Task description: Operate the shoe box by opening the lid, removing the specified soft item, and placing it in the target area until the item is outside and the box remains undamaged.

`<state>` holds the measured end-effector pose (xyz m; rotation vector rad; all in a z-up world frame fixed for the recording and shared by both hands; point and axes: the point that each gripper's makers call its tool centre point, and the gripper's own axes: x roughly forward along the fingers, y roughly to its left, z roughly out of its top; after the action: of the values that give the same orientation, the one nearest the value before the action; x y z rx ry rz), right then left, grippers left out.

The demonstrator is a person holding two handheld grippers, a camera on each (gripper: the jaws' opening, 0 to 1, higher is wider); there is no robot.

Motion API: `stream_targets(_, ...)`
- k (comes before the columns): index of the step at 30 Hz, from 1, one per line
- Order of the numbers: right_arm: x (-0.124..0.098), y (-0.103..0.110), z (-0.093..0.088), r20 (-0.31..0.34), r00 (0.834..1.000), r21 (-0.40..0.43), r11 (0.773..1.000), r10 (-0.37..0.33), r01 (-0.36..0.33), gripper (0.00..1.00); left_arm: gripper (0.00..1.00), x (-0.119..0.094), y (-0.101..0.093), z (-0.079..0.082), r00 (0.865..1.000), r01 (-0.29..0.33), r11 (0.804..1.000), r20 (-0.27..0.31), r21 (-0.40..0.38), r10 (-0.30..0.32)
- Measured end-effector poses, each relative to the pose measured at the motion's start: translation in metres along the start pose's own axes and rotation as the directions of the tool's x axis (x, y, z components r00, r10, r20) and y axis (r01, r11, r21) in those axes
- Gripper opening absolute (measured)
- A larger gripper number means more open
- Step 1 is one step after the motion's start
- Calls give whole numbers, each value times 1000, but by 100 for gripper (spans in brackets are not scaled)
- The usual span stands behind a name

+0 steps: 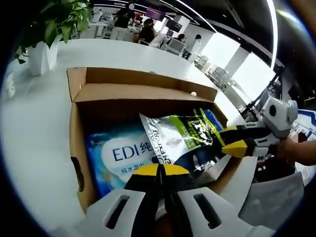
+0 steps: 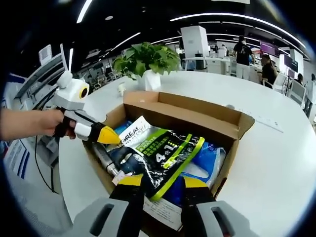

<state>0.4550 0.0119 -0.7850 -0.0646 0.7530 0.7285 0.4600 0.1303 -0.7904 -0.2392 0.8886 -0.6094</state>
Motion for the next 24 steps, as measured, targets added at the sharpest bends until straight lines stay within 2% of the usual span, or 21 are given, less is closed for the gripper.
stream_targets(5, 0, 0, 3, 3, 1000, 10, 1000, -7, 7, 20, 0, 2, -1, 0, 1000, 1, 1000, 0, 9, -1)
stream_targets(11, -3, -3, 8, 24, 1000, 18, 1000, -16, 15, 10, 0, -1, -3, 2, 1000, 4, 1000, 16, 5, -4)
stream_targets(14, -5, -4, 8, 28, 999, 10, 1000, -24, 24, 1, 0, -3, -5, 4, 1000, 5, 1000, 24, 5, -5)
stream_targets(24, -19, -9, 21, 77, 996, 68, 997, -42, 37, 0, 0, -13, -19, 20, 999, 18, 999, 49, 28, -20)
